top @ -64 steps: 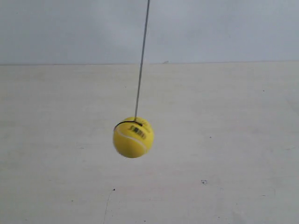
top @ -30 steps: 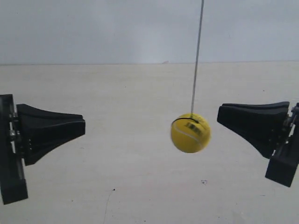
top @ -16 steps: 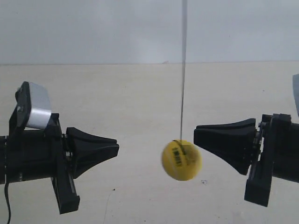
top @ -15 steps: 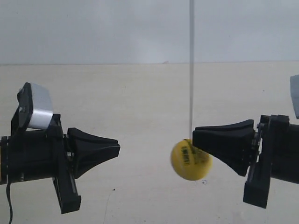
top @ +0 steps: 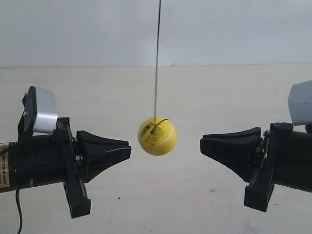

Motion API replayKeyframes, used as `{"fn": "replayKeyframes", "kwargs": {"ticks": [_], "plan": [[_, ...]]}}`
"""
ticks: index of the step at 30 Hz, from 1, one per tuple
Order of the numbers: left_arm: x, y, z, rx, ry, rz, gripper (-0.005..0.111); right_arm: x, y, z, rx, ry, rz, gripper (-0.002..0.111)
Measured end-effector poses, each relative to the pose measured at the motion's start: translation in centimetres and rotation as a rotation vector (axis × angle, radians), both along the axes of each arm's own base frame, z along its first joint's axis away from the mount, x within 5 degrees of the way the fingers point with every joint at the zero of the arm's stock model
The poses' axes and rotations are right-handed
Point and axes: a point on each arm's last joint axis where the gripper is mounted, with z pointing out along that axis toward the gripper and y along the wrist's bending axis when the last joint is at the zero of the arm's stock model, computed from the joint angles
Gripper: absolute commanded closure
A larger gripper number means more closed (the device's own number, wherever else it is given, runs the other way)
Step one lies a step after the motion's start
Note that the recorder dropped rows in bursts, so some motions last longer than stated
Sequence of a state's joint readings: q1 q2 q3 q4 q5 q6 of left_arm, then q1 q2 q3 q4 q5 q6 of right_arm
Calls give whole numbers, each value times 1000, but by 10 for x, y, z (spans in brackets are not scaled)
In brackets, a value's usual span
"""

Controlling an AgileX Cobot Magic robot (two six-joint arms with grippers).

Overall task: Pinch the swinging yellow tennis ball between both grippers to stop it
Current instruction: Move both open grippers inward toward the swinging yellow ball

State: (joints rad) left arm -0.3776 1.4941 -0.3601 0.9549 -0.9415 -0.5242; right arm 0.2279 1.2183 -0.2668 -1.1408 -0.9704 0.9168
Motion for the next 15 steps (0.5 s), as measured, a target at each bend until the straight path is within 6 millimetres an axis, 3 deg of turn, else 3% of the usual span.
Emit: {"fn": "replayKeyframes", "kwargs": {"ticks": [15], "plan": [[9,3,4,-39,-24,106,102,0,0,0,-7,-16,2,108]]}}
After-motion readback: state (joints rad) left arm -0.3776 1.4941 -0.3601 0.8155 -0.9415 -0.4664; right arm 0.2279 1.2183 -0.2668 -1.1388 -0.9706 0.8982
